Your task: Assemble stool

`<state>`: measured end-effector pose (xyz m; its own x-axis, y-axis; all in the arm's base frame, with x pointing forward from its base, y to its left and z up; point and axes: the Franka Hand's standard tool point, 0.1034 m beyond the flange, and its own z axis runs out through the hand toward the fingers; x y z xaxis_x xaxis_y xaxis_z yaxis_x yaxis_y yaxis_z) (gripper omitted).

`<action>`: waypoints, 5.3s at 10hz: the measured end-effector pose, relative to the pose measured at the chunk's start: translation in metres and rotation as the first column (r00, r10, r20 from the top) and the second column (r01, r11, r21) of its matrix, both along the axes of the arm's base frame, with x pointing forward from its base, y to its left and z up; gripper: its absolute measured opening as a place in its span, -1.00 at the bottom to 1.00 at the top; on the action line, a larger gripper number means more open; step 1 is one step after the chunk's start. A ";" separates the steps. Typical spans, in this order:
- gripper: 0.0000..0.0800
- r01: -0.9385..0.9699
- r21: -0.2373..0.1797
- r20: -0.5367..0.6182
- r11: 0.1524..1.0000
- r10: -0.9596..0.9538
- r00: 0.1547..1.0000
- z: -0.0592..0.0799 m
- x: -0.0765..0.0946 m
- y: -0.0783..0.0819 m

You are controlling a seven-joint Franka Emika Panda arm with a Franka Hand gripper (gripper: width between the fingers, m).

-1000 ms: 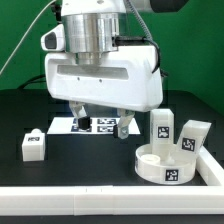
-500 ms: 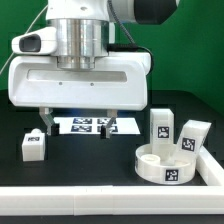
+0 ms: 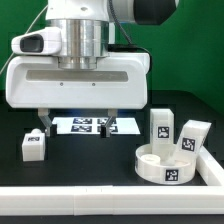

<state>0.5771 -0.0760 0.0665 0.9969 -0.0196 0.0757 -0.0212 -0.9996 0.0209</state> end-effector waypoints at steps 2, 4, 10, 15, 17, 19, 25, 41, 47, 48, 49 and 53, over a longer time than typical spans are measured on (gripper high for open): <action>0.62 -0.005 -0.015 -0.016 1.000 0.004 1.000 -0.009 -0.019 -0.032; 0.62 -0.025 -0.020 -0.028 0.999 0.024 0.999 -0.014 -0.029 -0.061; 0.62 -0.008 -0.004 -0.142 1.000 0.007 0.990 -0.023 -0.040 -0.061; 0.62 0.028 0.043 -0.424 0.999 -0.007 0.906 -0.027 -0.049 -0.067; 0.62 0.043 0.053 -0.557 0.998 -0.006 0.830 -0.028 -0.059 -0.065; 0.62 0.028 -0.024 -0.655 0.999 -0.037 0.755 -0.029 -0.060 -0.077; 0.62 0.066 0.009 -0.849 0.998 -0.028 0.527 -0.032 -0.078 -0.068; 0.05 0.047 0.021 -0.825 0.999 -0.009 0.566 -0.061 -0.083 -0.064; -0.16 0.048 0.015 -0.822 0.999 -0.016 0.570 -0.050 -0.077 -0.060; -0.16 0.057 0.001 -0.817 0.998 -0.032 0.576 -0.035 -0.071 -0.054; -0.16 0.072 -0.015 -0.818 0.997 -0.053 0.572 -0.009 -0.065 -0.041; -0.16 0.237 -0.195 -0.791 0.952 -0.296 0.536 0.031 -0.057 -0.004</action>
Offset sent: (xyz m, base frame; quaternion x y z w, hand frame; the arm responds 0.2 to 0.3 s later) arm -0.0097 -0.0502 -0.0137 0.0293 0.0057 -0.0622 0.9976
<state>0.5202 -0.0802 0.0975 0.5910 -0.3199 -0.7405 -0.2315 -0.9466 0.2242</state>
